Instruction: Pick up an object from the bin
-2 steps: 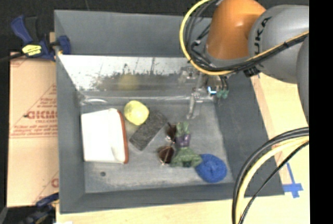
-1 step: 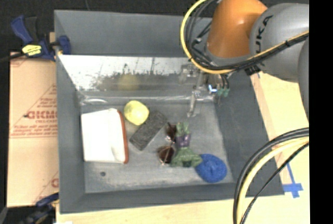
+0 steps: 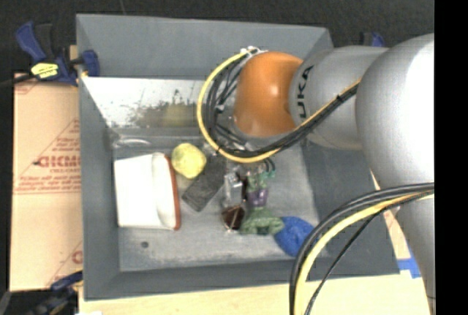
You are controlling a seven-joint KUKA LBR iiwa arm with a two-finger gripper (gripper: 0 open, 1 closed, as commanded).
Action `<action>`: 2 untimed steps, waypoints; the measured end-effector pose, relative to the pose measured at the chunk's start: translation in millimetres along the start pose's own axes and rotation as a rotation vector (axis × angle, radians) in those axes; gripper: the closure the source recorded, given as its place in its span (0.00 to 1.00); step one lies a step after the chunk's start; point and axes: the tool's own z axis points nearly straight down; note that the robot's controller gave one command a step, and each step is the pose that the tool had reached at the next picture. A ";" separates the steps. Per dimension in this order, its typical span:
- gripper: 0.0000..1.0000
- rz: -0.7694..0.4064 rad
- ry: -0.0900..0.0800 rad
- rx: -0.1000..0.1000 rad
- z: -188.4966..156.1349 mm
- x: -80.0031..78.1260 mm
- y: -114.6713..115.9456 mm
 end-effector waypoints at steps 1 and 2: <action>0.00 -0.052 -0.012 0.008 -2.9 1.6 5.2; 0.00 0.097 -0.010 0.002 -3.2 42.5 4.5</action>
Offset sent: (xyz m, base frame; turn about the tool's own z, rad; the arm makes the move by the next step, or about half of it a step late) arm -0.0436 -0.0062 0.0019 0.0973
